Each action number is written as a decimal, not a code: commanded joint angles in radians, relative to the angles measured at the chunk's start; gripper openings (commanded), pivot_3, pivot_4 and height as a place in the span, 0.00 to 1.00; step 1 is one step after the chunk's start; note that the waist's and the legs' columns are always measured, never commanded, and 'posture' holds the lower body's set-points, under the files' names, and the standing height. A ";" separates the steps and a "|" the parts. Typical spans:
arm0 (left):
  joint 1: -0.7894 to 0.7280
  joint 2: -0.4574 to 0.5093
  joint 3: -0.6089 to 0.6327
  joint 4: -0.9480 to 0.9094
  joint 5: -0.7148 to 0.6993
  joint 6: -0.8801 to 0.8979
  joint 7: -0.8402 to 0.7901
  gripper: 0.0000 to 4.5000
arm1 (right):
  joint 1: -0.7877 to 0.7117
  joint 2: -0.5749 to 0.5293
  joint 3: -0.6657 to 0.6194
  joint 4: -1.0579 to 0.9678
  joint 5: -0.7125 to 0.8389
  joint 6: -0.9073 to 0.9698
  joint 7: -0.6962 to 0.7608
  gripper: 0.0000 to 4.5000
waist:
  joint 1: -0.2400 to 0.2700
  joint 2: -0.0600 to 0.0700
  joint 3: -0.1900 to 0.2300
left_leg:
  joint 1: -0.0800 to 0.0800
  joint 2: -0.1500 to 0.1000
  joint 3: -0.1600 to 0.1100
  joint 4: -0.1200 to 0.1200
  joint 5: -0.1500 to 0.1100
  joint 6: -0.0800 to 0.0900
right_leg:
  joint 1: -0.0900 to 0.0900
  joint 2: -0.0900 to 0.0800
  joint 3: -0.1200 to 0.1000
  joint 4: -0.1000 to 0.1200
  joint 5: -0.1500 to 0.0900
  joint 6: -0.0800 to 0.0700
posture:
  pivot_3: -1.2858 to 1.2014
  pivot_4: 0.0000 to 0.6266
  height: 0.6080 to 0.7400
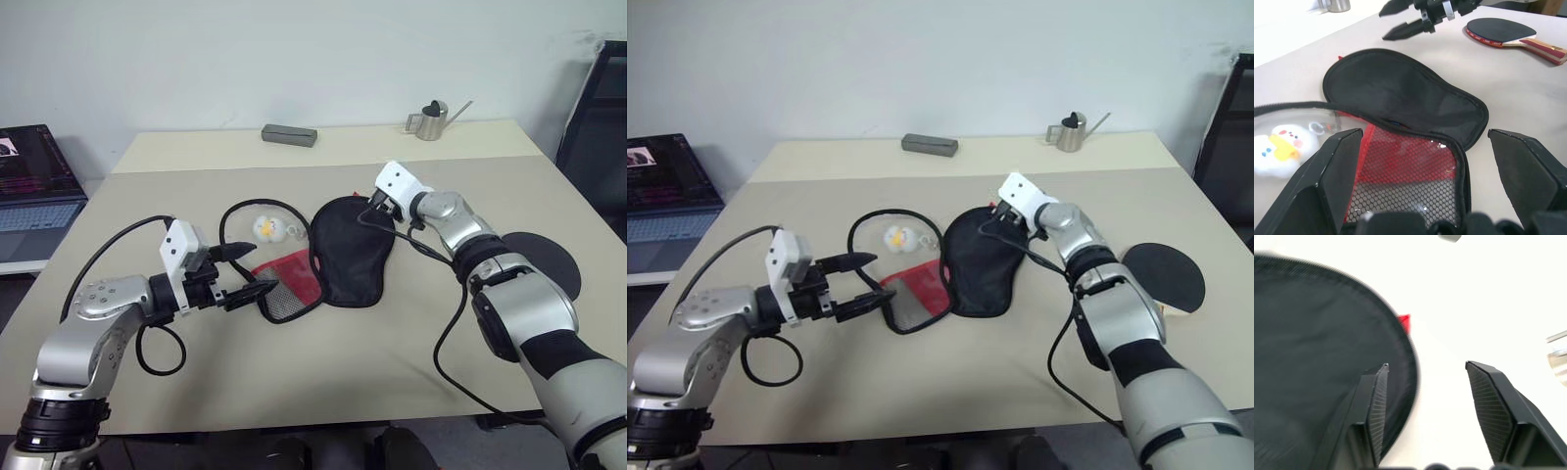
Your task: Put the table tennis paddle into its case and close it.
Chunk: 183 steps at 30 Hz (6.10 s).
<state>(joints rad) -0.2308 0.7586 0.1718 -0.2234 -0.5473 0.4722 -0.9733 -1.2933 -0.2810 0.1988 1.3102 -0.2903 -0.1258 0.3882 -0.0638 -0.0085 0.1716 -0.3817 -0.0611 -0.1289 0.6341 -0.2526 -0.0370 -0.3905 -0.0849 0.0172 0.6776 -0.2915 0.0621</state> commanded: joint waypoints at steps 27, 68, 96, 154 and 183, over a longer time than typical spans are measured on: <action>-0.067 0.006 -0.016 0.065 0.012 -0.039 -0.069 1.00 | 0.622 0.003 -0.251 -1.240 0.439 1.115 0.125 0.99 | 0.008 0.000 0.000 | -0.001 0.000 0.000 0.000 -0.002 0.004 | 0.000 0.000 0.000 0.001 0.000 0.000 | 0.52 0.24 1.00; -0.057 0.022 -0.017 0.060 0.019 -0.036 -0.106 1.00 | 0.582 -0.037 -0.175 -1.124 0.476 1.075 0.103 0.01 | 0.008 0.000 0.000 | 0.000 0.000 -0.001 0.000 -0.002 0.004 | 0.000 0.000 -0.001 0.001 0.000 0.000 | 0.52 0.24 1.00; -0.063 0.017 -0.021 0.059 0.032 -0.033 -0.122 1.00 | 0.477 -0.124 -0.129 -0.908 0.397 0.836 0.144 0.52 | 0.007 0.000 0.000 | 0.000 0.000 -0.001 0.000 -0.002 0.004 | 0.000 0.000 -0.001 0.000 0.000 0.000 | 0.52 0.24 1.00; -0.480 -0.202 -0.352 0.287 0.096 -0.136 -0.465 1.00 | 1.237 0.132 -0.659 -1.887 0.385 1.195 -0.441 0.99 | 0.025 -0.001 0.001 | 0.000 0.001 -0.001 0.001 -0.002 0.004 | 0.002 0.002 -0.001 0.001 -0.001 0.000 | 0.52 0.24 1.00; -0.432 -0.166 -0.284 0.213 0.058 -0.100 -0.405 1.00 | 1.168 0.115 -0.603 -1.806 0.370 1.106 -0.493 0.28 | 0.016 -0.004 -0.001 | 0.002 0.000 -0.002 0.006 -0.002 0.004 | 0.005 0.002 -0.001 0.002 0.000 0.001 | 0.52 0.24 1.00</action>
<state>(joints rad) -0.6659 0.5753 -0.1519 0.0286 -0.4697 0.3694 -1.3896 -0.1052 -0.1455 -0.4065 -0.4760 0.0923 1.0067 -0.1079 -0.0480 -0.0125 0.1705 -0.3800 -0.0606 -0.1309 0.6398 -0.2547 -0.0327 -0.3858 -0.0828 0.0164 0.6799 -0.2915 0.0630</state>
